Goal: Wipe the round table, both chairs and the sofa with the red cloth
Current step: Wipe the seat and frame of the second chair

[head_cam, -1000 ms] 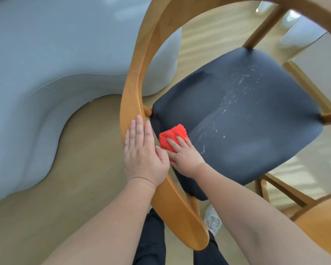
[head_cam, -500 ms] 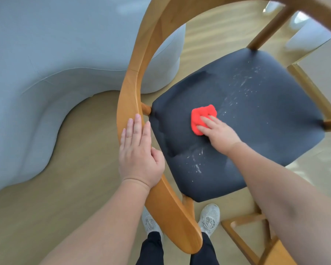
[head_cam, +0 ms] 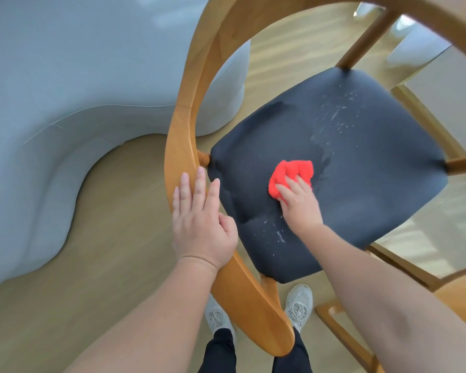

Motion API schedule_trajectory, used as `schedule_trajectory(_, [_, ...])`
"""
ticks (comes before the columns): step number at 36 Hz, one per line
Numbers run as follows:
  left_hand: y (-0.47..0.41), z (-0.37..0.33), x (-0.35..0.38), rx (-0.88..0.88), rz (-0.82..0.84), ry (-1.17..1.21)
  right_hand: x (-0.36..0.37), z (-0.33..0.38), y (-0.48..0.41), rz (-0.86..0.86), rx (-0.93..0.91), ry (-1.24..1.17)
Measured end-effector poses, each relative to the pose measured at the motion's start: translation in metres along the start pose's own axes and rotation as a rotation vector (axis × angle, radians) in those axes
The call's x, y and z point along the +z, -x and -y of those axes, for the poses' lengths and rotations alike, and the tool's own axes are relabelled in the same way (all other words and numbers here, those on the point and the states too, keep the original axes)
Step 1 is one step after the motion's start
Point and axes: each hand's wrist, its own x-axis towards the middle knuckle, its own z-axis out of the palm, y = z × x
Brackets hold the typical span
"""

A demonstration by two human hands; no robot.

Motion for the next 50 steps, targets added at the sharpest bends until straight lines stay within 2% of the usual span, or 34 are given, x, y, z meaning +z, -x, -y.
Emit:
schedule_trajectory(5, [0.000,0.000,0.000,0.000,-0.003,0.020,0.017,0.038,0.040,0.143,-0.114,0.012])
schedule_trajectory(9, [0.000,-0.001,-0.001,0.005,-0.007,0.020,0.021,0.052,0.071,0.320,-0.351,0.085])
schedule_trajectory(13, [-0.001,-0.001,-0.003,0.080,0.010,0.019,0.016,0.053,0.080,0.489,-0.480,0.175])
schedule_trajectory(20, [-0.003,0.002,-0.004,0.403,0.078,0.010,-0.005,0.045,0.068,0.532,-0.672,0.279])
schedule_trajectory(26, [-0.004,0.002,-0.005,0.387,0.104,0.017,-0.009,0.021,0.056,0.536,-0.723,0.277])
schedule_trajectory(32, [-0.003,0.002,-0.005,0.380,0.119,-0.006,-0.030,-0.027,0.045,0.428,-0.623,0.275])
schedule_trajectory(36, [-0.003,0.002,-0.005,0.376,0.114,-0.016,-0.043,-0.068,0.032,0.328,-0.414,0.305])
schedule_trajectory(39, [-0.007,0.001,-0.006,0.378,0.106,-0.011,-0.053,-0.088,0.020,0.275,-0.187,0.273])
schedule_trajectory(44, [-0.010,0.001,-0.008,0.414,0.091,-0.008,-0.056,-0.083,0.014,0.163,0.116,0.140])
schedule_trajectory(48, [0.000,0.001,-0.002,0.496,0.068,0.001,-0.051,-0.072,0.024,0.169,0.265,0.080])
schedule_trajectory(50, [-0.001,0.000,-0.004,0.492,0.054,0.009,-0.053,-0.070,0.023,0.199,0.280,0.075])
